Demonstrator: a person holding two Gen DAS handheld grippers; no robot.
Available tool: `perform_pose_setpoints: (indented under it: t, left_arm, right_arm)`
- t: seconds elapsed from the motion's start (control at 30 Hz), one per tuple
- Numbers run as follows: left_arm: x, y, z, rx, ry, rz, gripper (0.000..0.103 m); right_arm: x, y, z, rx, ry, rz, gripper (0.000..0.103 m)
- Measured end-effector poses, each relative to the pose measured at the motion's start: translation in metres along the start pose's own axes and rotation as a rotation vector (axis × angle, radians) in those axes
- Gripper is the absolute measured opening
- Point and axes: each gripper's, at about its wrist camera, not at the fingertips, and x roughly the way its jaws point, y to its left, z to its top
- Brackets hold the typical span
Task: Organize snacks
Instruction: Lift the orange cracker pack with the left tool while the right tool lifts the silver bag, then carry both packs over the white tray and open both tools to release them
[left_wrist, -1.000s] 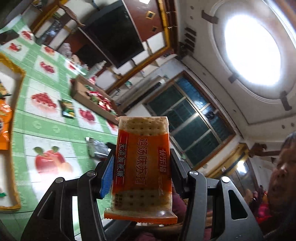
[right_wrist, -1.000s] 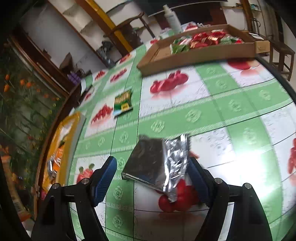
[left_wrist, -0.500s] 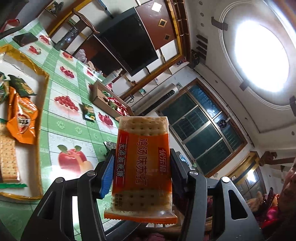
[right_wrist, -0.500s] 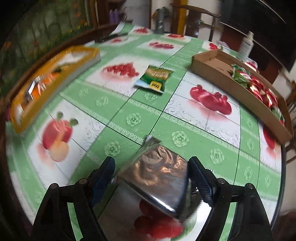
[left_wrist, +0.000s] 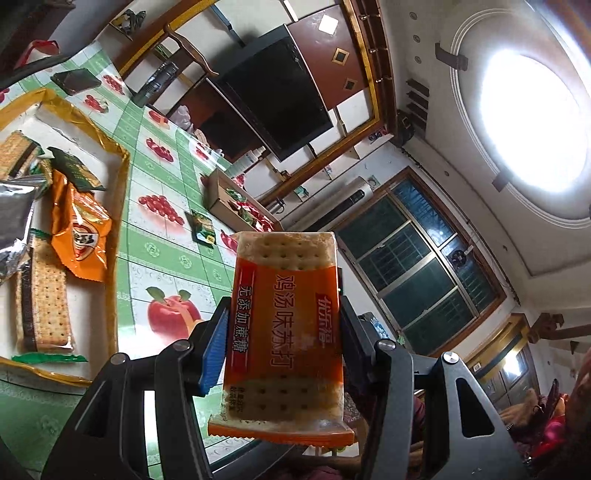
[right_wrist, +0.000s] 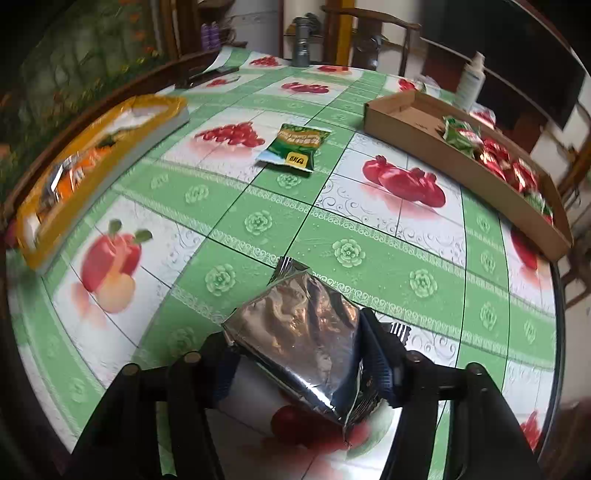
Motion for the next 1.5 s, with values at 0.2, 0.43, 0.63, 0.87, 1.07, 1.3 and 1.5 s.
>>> perform_pose_setpoints:
  t: [0.2, 0.43, 0.63, 0.87, 1.07, 1.3, 1.5]
  left_arm:
    - [-0.015, 0.005, 0.005, 0.001, -0.035, 0.101, 0.052]
    - [-0.030, 0.019, 0.019, -0.014, -0.081, 0.359, 0.052]
    - [-0.044, 0.033, 0.047, -0.073, -0.160, 0.485, 0.052]
    - [-0.040, 0.064, 0.080, -0.095, -0.206, 0.608, 0.052]
    - [-0.030, 0.086, 0.082, -0.136, -0.183, 0.621, 0.052]
    - [-0.038, 0.064, 0.067, -0.085, -0.212, 0.635, 0.065]
    - [-0.049, 0.049, 0.057, -0.079, -0.236, 0.620, 0.068]
  right_arm:
    - [-0.015, -0.004, -0.002, 0.088, -0.039, 0.052, 0.059]
    - [-0.046, 0.024, 0.035, 0.139, -0.116, 0.214, 0.059]
    - [-0.048, 0.079, 0.089, 0.119, -0.130, 0.374, 0.059]
    - [-0.012, 0.147, 0.149, 0.108, -0.123, 0.459, 0.059]
    - [0.035, 0.182, 0.167, 0.096, -0.086, 0.448, 0.059]
    - [0.056, 0.203, 0.176, 0.058, -0.107, 0.404, 0.066]
    - [0.039, 0.199, 0.168, 0.058, -0.157, 0.413, 0.067]
